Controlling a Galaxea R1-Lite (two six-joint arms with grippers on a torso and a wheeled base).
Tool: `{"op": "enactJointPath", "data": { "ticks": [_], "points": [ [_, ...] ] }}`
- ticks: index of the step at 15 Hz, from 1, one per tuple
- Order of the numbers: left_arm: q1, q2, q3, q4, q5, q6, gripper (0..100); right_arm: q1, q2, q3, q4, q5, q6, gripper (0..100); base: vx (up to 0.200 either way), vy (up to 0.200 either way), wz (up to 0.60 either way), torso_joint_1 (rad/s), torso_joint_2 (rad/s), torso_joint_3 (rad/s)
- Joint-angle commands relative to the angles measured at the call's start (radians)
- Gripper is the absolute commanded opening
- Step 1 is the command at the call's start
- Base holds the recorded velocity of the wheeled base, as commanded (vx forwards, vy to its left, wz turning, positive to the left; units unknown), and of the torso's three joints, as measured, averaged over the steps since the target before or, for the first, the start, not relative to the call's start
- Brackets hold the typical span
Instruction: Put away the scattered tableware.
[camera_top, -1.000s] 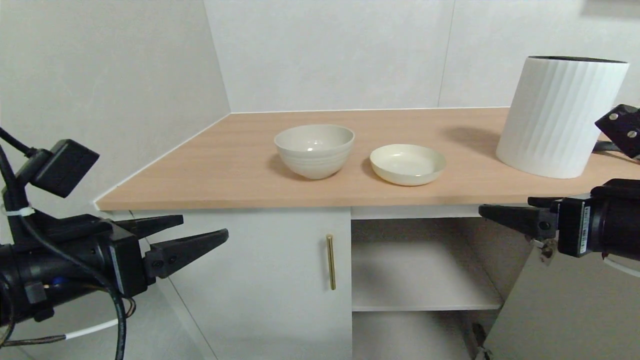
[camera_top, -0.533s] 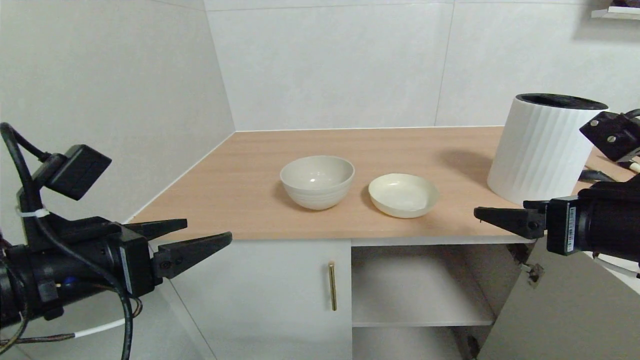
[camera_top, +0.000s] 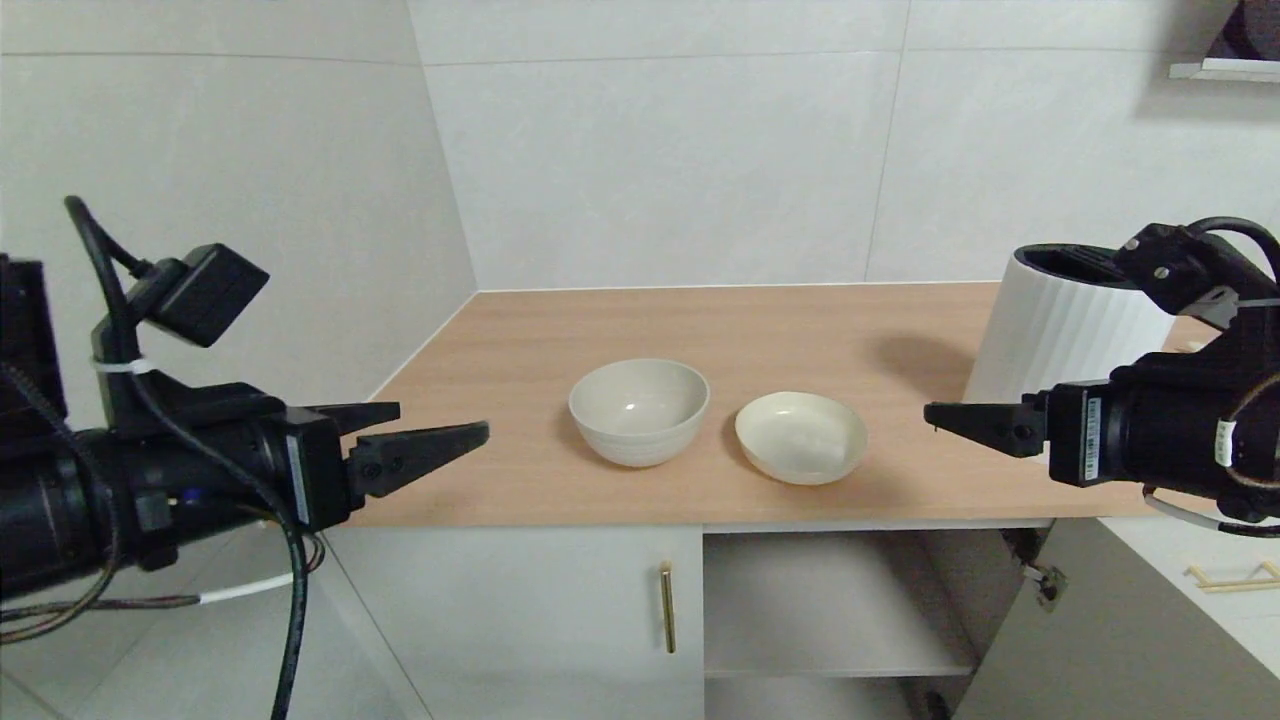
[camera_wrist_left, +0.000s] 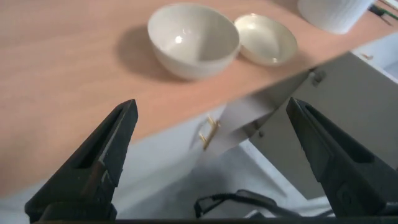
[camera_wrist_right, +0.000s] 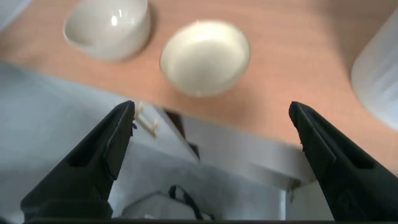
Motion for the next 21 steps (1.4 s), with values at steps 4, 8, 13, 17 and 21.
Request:
{"op": "enactJointPath", "data": {
  "ticks": [4,8,13,17,21],
  "points": [
    [-0.006,0.198,-0.151,0.054,0.021,-0.008,100,-0.016,0.187,-0.056,-0.148,-0.006,-0.027,100,0.0,0.0,0.0,0.009,-0.02,-0.008],
    [-0.066,0.249,-0.339,0.306,0.124,-0.253,100,-0.015,0.239,-0.11,-0.125,-0.016,-0.019,100,0.0,0.0,0.0,0.0,0.0,0.0],
    [-0.121,0.423,-0.467,0.358,0.254,-0.492,100,0.016,0.285,-0.166,-0.059,-0.052,0.103,100,0.0,0.0,0.0,0.0,0.0,0.0],
    [-0.14,0.528,-0.487,0.286,0.307,-0.555,100,0.017,0.334,-0.185,0.001,-0.11,0.105,100,0.0,0.0,0.0,0.0,0.0,0.0],
    [-0.141,0.678,-0.589,0.271,0.376,-0.621,100,0.019,0.343,-0.185,0.004,-0.11,0.105,100,0.0,0.0,0.0,0.0,0.0,0.0]
  ]
}}
